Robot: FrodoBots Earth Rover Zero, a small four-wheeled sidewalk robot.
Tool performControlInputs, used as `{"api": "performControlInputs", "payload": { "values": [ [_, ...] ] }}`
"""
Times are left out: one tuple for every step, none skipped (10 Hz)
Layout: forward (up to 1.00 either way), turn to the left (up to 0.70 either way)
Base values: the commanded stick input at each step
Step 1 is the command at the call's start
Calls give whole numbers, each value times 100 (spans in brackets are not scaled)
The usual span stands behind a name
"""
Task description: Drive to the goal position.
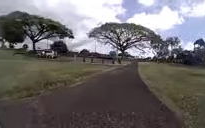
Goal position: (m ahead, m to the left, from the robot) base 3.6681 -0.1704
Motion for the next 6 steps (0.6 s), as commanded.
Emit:
{"api": "performControlInputs", "payload": {
  "values": [
    [70,-34],
    [70,-34],
    [70,-34],
    [70,-34],
    [70,-34],
    [70,-5]
  ]
}}
